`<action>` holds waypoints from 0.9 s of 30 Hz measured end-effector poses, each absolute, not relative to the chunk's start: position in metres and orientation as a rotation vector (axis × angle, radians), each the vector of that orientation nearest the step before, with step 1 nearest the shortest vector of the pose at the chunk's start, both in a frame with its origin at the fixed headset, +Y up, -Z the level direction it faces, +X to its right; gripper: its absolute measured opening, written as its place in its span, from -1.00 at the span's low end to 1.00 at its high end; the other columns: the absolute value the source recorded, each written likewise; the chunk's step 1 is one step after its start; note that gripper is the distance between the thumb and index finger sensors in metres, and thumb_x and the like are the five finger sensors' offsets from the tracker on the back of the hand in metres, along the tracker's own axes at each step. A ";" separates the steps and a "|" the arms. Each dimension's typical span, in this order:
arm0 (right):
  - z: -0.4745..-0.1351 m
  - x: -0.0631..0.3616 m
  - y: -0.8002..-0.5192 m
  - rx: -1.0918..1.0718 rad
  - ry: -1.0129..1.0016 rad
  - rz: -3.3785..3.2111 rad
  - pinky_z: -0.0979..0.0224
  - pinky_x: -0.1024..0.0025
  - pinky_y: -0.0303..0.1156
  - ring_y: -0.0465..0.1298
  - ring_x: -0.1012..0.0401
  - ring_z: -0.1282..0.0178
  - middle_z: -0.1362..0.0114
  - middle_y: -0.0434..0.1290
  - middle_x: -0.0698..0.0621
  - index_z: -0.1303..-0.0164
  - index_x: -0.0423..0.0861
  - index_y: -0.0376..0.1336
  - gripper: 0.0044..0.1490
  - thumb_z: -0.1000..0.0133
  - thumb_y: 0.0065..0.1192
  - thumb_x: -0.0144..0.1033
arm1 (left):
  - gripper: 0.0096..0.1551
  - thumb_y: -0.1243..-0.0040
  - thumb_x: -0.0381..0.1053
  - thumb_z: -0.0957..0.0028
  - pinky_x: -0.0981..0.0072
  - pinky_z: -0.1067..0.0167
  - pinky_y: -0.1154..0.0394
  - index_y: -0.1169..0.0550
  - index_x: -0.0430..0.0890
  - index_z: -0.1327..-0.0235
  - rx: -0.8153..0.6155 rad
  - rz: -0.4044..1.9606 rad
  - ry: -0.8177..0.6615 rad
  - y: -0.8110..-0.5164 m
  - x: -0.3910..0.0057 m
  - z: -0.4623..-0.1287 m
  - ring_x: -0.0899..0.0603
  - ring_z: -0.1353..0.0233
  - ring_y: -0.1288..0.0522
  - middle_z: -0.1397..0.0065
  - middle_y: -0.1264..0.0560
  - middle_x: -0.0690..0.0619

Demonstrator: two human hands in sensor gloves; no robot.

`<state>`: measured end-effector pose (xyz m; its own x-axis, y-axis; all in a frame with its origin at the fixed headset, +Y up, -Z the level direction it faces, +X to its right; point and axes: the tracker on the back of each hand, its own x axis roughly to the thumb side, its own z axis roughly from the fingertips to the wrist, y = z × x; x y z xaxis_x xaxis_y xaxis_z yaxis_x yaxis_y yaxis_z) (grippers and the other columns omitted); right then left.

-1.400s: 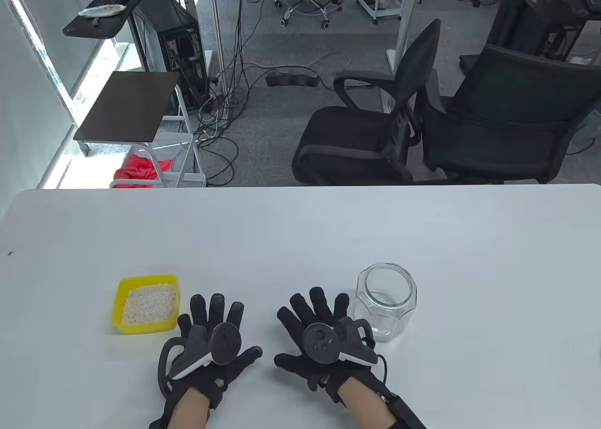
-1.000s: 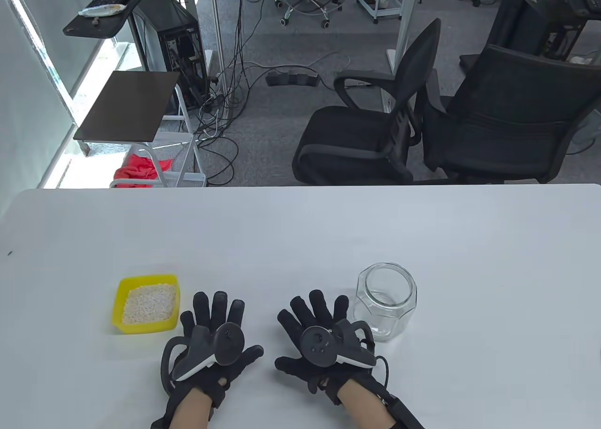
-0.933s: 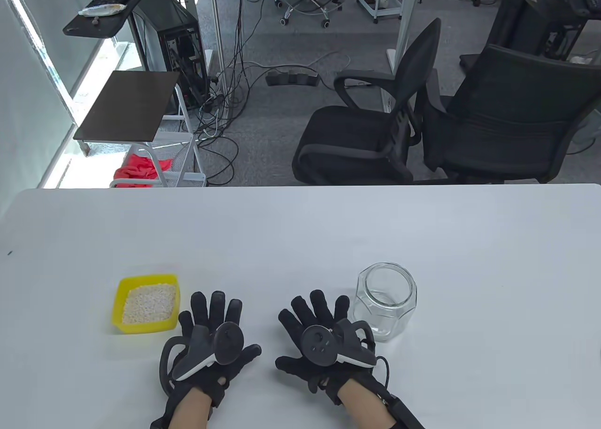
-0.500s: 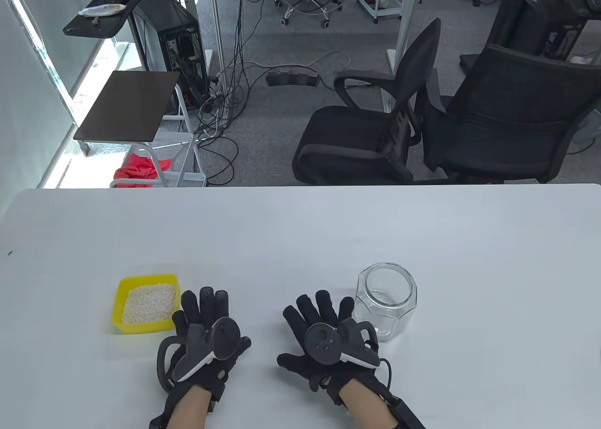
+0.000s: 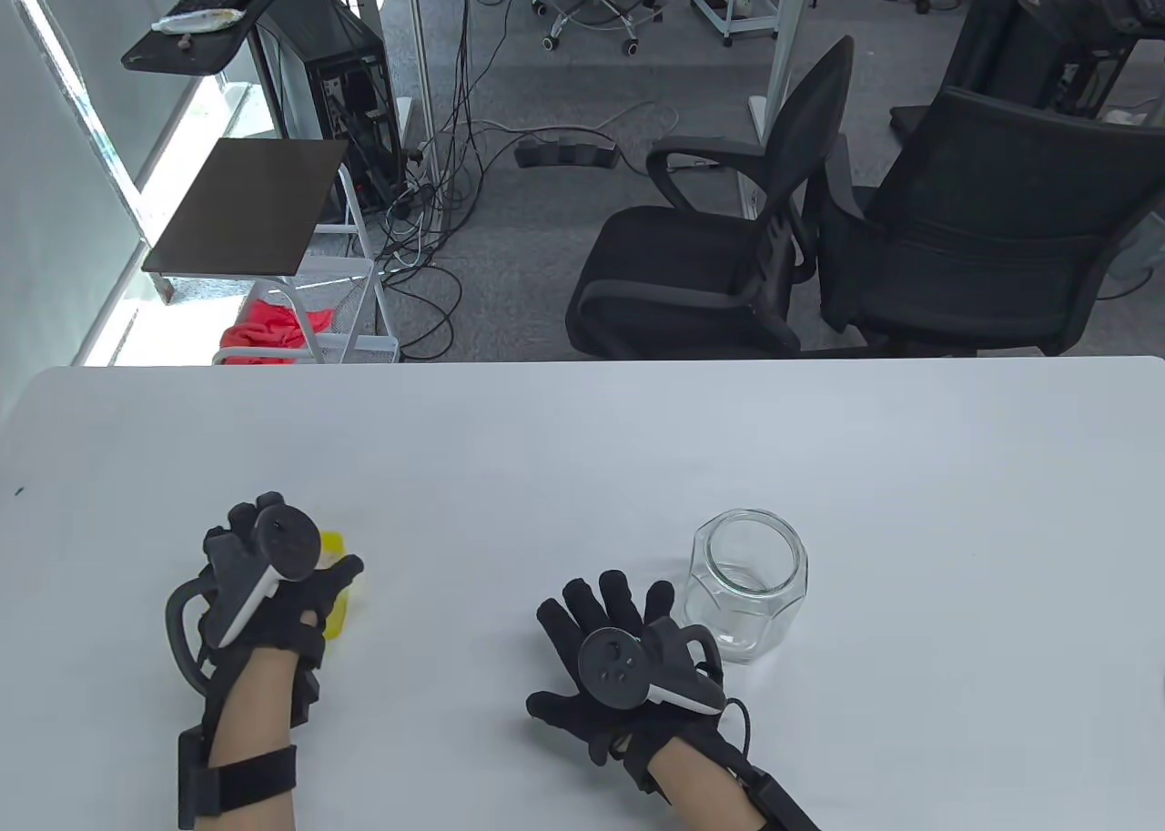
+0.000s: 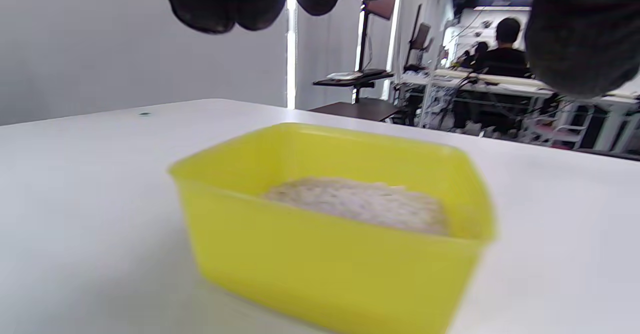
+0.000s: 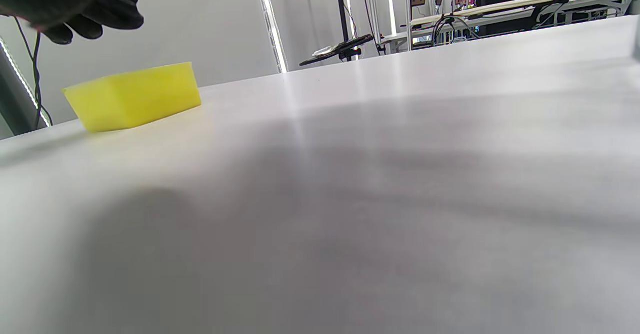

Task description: Pour rice from plastic food container into glass jar

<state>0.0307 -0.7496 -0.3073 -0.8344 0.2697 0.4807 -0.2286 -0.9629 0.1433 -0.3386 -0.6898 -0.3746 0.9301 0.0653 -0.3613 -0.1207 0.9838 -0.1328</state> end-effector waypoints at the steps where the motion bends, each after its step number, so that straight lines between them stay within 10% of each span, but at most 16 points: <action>1: -0.307 0.030 -0.750 0.745 0.125 2.781 -0.31 -0.52 -0.48 -0.26 -0.24 -0.70 -0.75 -0.12 -0.12 -0.66 0.07 -0.09 0.17 0.03 0.15 0.46 | 0.36 -0.21 0.59 -0.02 -0.24 -0.45 -0.33 0.20 -0.02 -0.74 -0.178 0.089 0.373 -0.691 -0.349 -0.378 -0.51 -0.63 -0.23 -0.71 0.06 -0.21; 18: -0.307 0.029 -0.752 0.710 0.224 2.790 -0.31 -0.52 -0.48 -0.24 -0.24 -0.69 -0.74 -0.11 -0.13 -0.66 0.03 -0.11 0.17 0.01 0.15 0.44 | -0.26 -0.31 0.23 -0.12 0.42 0.12 -0.74 -0.40 0.00 -0.52 -0.201 0.228 0.613 -0.735 -0.408 -0.392 -0.02 -0.05 -0.80 -0.34 -0.55 0.06; 27: -0.307 0.032 -0.752 0.683 0.239 2.785 -0.32 -0.52 -0.46 -0.24 -0.25 -0.69 -0.74 -0.11 -0.13 -0.66 0.03 -0.10 0.17 0.01 0.16 0.43 | -0.44 -0.27 0.13 -0.14 0.46 0.20 -0.76 -0.53 0.01 -0.39 -0.160 0.328 0.590 -0.749 -0.419 -0.386 -0.03 0.02 -0.82 -0.20 -0.65 0.10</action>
<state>0.0317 -0.7522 -0.3074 -0.8547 0.2912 0.4298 -0.2139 -0.9519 0.2196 -0.4191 -0.7492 -0.3863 0.7812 0.2566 -0.5691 -0.3473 0.9362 -0.0545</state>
